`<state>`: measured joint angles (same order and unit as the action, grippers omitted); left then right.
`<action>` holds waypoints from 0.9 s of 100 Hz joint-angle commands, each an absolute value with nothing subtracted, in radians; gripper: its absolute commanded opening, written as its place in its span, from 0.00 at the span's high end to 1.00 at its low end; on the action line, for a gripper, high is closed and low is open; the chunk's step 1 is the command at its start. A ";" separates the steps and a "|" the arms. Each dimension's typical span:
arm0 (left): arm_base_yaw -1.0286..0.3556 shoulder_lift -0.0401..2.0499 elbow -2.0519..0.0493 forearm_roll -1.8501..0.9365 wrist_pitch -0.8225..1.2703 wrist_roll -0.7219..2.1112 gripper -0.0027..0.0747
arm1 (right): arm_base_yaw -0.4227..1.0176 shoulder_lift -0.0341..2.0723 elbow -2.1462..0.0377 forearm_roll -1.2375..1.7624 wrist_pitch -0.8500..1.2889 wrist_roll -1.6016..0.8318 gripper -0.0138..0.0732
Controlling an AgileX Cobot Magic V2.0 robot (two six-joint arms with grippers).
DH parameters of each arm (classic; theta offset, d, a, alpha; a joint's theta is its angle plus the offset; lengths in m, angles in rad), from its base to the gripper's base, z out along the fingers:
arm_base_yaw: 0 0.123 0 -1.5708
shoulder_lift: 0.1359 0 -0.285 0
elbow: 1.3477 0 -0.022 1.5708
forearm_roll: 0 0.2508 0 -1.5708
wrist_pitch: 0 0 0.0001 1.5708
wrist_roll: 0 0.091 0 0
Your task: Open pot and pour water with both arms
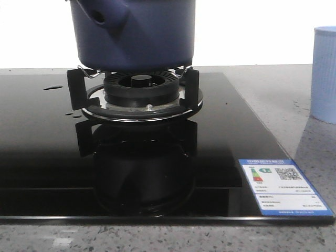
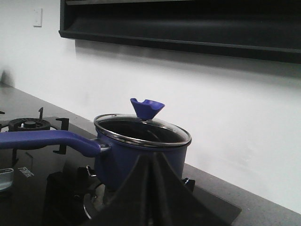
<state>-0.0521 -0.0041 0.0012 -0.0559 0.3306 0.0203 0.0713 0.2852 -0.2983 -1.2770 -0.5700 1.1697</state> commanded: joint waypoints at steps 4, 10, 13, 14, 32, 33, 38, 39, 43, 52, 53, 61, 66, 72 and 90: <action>-0.052 -0.030 0.033 -0.069 0.288 0.010 0.99 | 0.063 0.294 -0.322 -1.247 -0.581 1.170 0.92; -0.052 -0.030 0.033 -0.069 0.288 0.010 0.99 | 0.063 0.294 -0.322 -1.247 -0.581 1.170 0.92; -0.052 -0.030 0.033 -0.069 0.288 0.010 0.99 | 0.063 0.294 -0.322 -1.247 -0.581 1.170 0.92; -0.052 -0.030 0.033 -0.069 0.288 0.010 0.99 | 0.063 0.294 -0.322 -1.247 -0.581 1.170 0.92; -0.052 -0.030 0.033 -0.069 0.288 0.010 0.99 | 0.063 0.294 -0.322 -1.247 -0.581 1.170 0.92; -0.052 -0.030 0.033 -0.069 0.288 0.010 0.99 | 0.063 0.294 -0.322 -1.247 -0.581 1.170 0.92; -0.052 -0.030 0.033 -0.069 0.288 0.010 0.99 | 0.063 0.294 -0.322 -1.247 -0.575 1.170 0.92; -0.052 -0.030 0.033 -0.069 0.288 0.010 0.99 | 0.063 0.294 -0.322 -1.247 -0.572 1.170 0.92; -0.052 -0.030 0.033 -0.069 0.288 0.010 0.99 | 0.063 0.294 -0.315 -1.247 -0.543 1.170 0.92; -0.052 -0.030 0.033 -0.069 0.288 0.010 0.99 | 0.063 0.296 -0.300 -1.238 -0.475 1.170 0.92; -0.052 -0.030 0.033 -0.069 0.288 0.010 0.99 | 0.063 0.296 -0.298 -1.238 -0.472 1.170 0.92; -0.052 -0.030 0.033 -0.069 0.288 0.010 0.99 | 0.063 0.296 -0.293 -1.238 -0.442 1.170 0.92; -0.052 -0.030 0.033 -0.069 0.288 0.010 0.99 | 0.063 0.296 -0.292 -1.222 -0.410 1.153 0.92; -0.052 -0.030 0.033 -0.069 0.288 0.010 0.99 | 0.063 0.296 -0.283 -1.107 -0.379 1.014 0.92; -0.052 -0.030 0.033 -0.069 0.288 0.010 0.99 | 0.063 0.298 -0.271 -0.477 -0.321 0.319 0.92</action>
